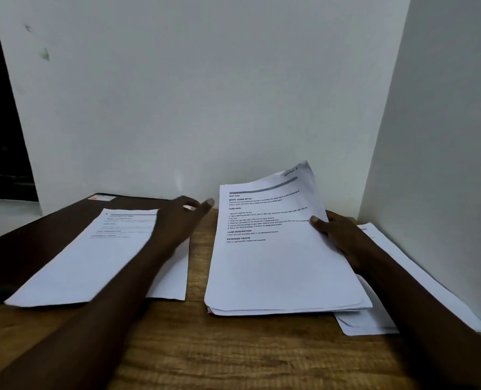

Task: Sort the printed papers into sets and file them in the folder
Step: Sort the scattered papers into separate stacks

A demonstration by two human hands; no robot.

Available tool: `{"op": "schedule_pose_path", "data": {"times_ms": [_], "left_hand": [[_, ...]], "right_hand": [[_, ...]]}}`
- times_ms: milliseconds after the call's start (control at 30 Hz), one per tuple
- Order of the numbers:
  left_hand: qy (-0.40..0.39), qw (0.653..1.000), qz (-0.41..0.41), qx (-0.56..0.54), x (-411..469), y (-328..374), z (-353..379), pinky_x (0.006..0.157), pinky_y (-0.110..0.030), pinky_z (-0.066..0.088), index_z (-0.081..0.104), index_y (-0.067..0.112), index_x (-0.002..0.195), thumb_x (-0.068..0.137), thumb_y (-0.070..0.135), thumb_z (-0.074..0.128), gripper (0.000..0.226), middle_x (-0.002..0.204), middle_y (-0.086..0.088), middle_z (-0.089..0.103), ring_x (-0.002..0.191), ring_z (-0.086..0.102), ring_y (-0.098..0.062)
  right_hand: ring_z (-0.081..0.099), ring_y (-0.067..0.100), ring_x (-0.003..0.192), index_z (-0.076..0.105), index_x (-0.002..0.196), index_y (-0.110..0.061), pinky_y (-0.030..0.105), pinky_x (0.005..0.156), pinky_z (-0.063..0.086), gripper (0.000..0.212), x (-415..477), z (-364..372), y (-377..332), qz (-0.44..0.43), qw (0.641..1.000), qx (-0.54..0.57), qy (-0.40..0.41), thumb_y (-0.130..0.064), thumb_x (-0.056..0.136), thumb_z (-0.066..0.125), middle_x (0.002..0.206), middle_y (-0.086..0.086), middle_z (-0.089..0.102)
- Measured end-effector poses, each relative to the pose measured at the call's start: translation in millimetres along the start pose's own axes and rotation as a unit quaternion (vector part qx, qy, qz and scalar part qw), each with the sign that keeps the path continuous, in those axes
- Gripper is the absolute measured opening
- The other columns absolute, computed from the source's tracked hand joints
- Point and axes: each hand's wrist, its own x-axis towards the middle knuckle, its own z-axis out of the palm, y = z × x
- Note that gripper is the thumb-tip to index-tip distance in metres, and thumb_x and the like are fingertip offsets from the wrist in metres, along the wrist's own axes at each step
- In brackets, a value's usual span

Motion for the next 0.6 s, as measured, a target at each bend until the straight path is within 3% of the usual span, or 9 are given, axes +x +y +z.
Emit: {"op": "schedule_pose_path", "data": {"times_ms": [100, 167, 233, 333, 467, 533, 600], "left_hand": [[-0.076, 0.995, -0.013, -0.062, -8.3, 9.3, 26.6, 0.078, -0.041, 0.053, 0.070, 0.001, 0.077, 0.056, 0.072, 0.073, 0.075, 0.079, -0.014, 0.073, 0.075, 0.069, -0.033], [-0.097, 0.982, -0.071, -0.148, -8.4, 4.4, 27.2, 0.088, -0.047, 0.056, 0.076, 0.004, 0.086, 0.051, 0.049, 0.087, 0.058, 0.087, -0.012, 0.076, 0.084, 0.073, -0.032], [-0.081, 0.965, -0.105, -0.225, -11.0, -0.9, 26.1, 0.089, -0.052, 0.055, 0.075, 0.004, 0.089, 0.062, 0.017, 0.088, 0.033, 0.093, -0.015, 0.075, 0.089, 0.073, -0.034], [-0.026, 0.966, -0.126, -0.225, -7.3, -12.9, 25.8, 0.086, -0.053, 0.056, 0.072, 0.007, 0.085, 0.073, 0.010, 0.083, 0.016, 0.091, -0.015, 0.075, 0.088, 0.072, -0.034], [0.012, 0.969, -0.127, -0.213, 0.2, -24.1, 23.2, 0.086, -0.056, 0.055, 0.073, 0.010, 0.081, 0.080, 0.021, 0.074, 0.011, 0.093, -0.013, 0.074, 0.092, 0.070, -0.036], [0.033, 0.974, -0.113, -0.192, -0.6, -23.7, 22.1, 0.082, -0.044, 0.056, 0.071, 0.008, 0.079, 0.082, 0.026, 0.070, 0.018, 0.089, -0.009, 0.072, 0.088, 0.067, -0.031], [0.090, 0.983, -0.088, -0.131, 1.1, -20.2, 12.6, 0.072, -0.029, 0.044, 0.069, 0.010, 0.086, 0.091, 0.024, 0.064, 0.016, 0.087, -0.009, 0.066, 0.082, 0.058, -0.025]], "right_hand": [[0.069, 0.029, 0.094, 0.062, 0.118, -0.011, 0.038, 0.076, 0.058, 0.023, -2.6, -2.0, -5.0, -0.009, 1.000, 0.017, -0.014, -0.021, 0.098, 0.056, 0.109, 0.011, 0.071], [0.070, 0.023, 0.087, 0.062, 0.116, -0.013, 0.031, 0.064, 0.058, 0.023, -3.8, -2.3, -7.3, -0.015, 0.999, 0.032, -0.030, -0.024, 0.098, 0.055, 0.108, 0.008, 0.071], [0.072, 0.018, 0.079, 0.063, 0.114, -0.012, 0.028, 0.060, 0.058, 0.023, -5.9, 0.7, -7.7, -0.015, 0.998, 0.039, -0.046, -0.026, 0.098, 0.056, 0.103, 0.006, 0.073], [0.072, 0.026, 0.094, 0.062, 0.119, -0.010, 0.040, 0.078, 0.059, 0.030, -7.8, 8.0, -3.5, 0.002, 0.995, 0.044, -0.087, -0.029, 0.095, 0.059, 0.108, 0.010, 0.073], [0.072, 0.025, 0.093, 0.062, 0.116, -0.011, 0.040, 0.077, 0.060, 0.024, -10.7, 11.6, -3.3, 0.009, 0.992, 0.069, -0.105, -0.025, 0.097, 0.056, 0.109, 0.010, 0.073], [0.070, 0.028, 0.099, 0.061, 0.120, -0.013, 0.046, 0.085, 0.057, 0.026, -8.0, 10.6, -3.7, 0.008, 0.994, 0.064, -0.091, -0.026, 0.097, 0.056, 0.111, 0.009, 0.072], [0.068, 0.030, 0.101, 0.060, 0.122, -0.014, 0.048, 0.088, 0.054, 0.028, -4.3, 8.6, -3.6, 0.000, 0.997, 0.039, -0.063, -0.026, 0.097, 0.058, 0.112, 0.010, 0.071]]}}
